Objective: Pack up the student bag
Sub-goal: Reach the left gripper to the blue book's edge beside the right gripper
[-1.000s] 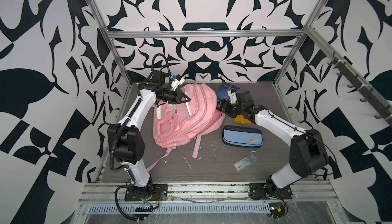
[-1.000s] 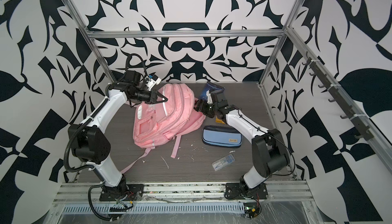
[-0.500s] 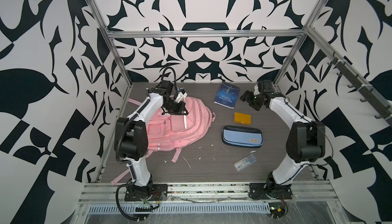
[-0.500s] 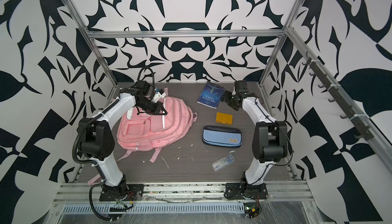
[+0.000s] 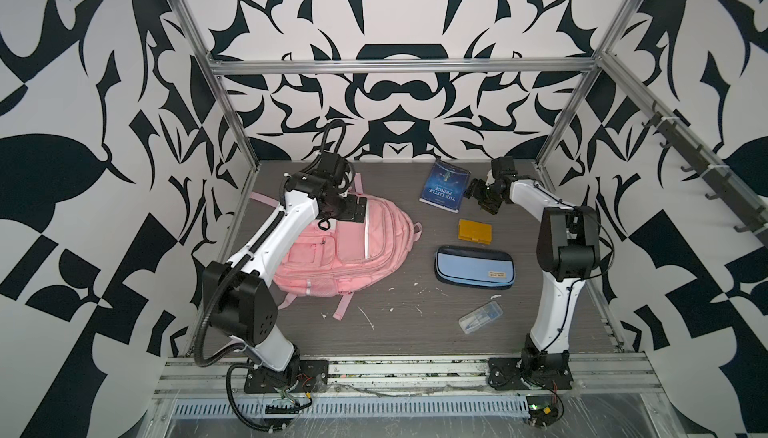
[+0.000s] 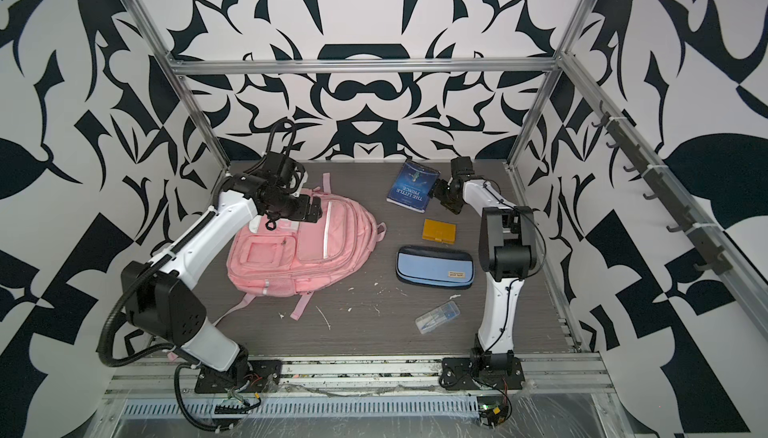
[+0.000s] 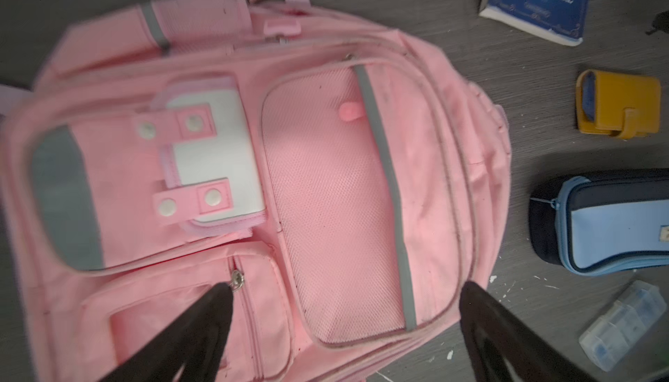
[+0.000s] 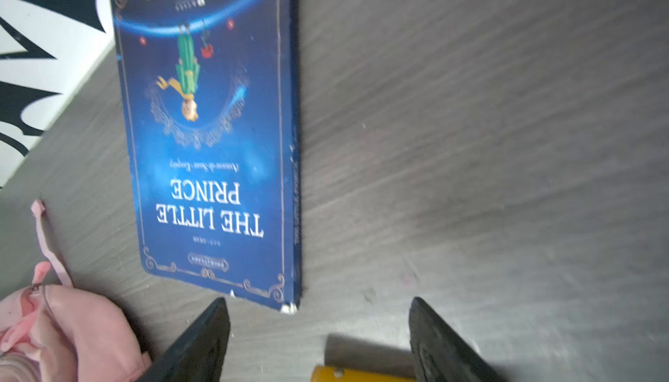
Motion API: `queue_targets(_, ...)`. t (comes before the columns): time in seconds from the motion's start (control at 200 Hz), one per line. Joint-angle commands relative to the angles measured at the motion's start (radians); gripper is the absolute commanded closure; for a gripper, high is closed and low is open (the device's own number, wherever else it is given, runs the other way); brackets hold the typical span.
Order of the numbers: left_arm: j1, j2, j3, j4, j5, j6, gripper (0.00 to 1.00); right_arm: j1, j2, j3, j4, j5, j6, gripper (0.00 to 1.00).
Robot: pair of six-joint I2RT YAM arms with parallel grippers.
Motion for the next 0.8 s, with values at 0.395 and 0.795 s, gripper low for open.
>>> queue_targets(0.395,-0.14,0.617,0.581,0.169,0.463,-0.173,0.01,-0.02,0.104,0.084,0.241,-0.047,0.006,0.24)
queue_targets(0.795,-0.077,1.042,0.968,0.204,0.555,-0.32,0.01,-0.023,0.188,0.107,0.312,-0.149,-0.017,0.28)
